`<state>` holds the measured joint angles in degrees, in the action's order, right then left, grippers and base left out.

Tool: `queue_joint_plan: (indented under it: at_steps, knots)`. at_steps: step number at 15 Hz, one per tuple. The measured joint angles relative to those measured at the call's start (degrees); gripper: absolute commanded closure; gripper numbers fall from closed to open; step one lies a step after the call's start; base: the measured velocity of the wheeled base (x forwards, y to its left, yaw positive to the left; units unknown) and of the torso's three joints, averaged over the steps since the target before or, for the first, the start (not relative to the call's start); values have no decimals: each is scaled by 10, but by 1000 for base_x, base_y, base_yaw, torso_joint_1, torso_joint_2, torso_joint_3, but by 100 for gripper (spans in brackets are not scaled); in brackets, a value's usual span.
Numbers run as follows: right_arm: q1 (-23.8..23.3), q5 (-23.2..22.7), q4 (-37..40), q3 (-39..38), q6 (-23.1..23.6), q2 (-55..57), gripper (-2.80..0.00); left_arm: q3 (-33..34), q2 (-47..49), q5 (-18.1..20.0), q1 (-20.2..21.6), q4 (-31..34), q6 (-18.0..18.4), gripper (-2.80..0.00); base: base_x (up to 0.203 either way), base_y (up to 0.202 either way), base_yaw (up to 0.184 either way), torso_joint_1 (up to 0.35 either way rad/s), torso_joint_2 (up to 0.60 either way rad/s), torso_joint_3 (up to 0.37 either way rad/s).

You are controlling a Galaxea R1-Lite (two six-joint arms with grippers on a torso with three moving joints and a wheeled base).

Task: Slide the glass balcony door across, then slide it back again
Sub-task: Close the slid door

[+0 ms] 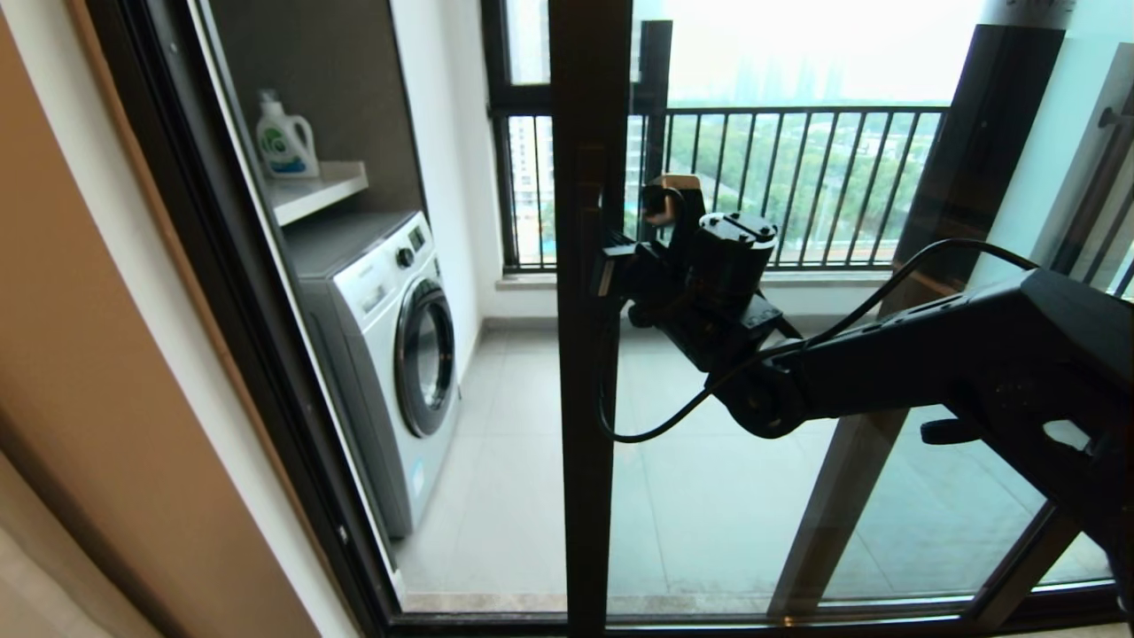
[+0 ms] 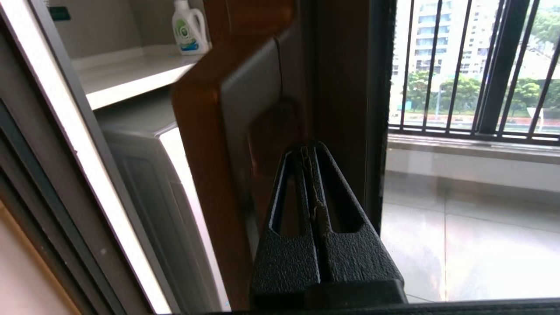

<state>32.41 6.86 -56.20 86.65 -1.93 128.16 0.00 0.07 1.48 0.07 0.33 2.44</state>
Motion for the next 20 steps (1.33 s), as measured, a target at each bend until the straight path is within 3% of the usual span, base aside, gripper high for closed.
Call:
queue_joint_plan:
  at_steps: [9,15,20]
  knots:
    - [11,45,-2,-40,-2,-43,0,0,0,0,0,0,0,0,0,0,0,0,0,0]
    - [3,52,5,-252,-4,-206,0,0,0,0,0,0,0,0,0,0,0,0,0,0]
    - [-63,78,96,-426,9,-438,0,0,0,0,0,0,0,0,0,0,0,0,0,0]
